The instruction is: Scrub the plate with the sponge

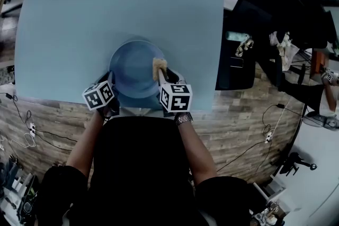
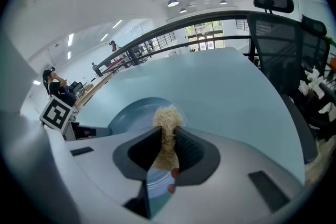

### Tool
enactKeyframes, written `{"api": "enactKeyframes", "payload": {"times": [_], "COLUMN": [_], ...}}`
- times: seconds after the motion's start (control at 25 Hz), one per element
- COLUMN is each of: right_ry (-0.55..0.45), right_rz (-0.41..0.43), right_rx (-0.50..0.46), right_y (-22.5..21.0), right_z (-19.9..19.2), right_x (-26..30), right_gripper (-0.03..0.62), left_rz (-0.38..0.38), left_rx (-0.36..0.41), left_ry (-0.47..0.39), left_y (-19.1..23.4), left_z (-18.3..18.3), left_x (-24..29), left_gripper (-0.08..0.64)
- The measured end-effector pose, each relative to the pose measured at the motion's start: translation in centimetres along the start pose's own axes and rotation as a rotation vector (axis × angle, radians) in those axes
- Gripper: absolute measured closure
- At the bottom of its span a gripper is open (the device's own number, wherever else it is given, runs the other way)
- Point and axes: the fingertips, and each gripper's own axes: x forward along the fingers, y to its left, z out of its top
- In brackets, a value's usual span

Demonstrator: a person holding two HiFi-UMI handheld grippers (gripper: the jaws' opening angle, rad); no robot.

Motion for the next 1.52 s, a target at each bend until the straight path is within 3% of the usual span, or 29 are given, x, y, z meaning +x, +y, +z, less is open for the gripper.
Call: {"api": "enactKeyframes", "payload": {"times": [0.16, 0.56, 1.52], "right_ry": [0.009, 0.087, 0.187], "right_rz": [0.064, 0.202, 0.307], "right_rx": [0.0, -0.109, -0.223], "right_y": [2.4, 9.2, 13.4], "right_z": [-0.1, -1.9, -5.3], "right_x": [0.6, 3.3, 4.7], "right_gripper": [0.52, 0.52, 0.52], "left_rz": [0.007, 0.014, 0.02], "left_rx": [-0.027, -0.07, -0.082], "left_ry": [-0.003, -0.005, -0.009], "left_y": [-0.1, -0.5, -0.5], "left_z": [-0.2, -0.2, 0.1], "left_x": [0.1, 0.2, 0.1], "left_gripper": [0.549, 0.549, 0.549]}}
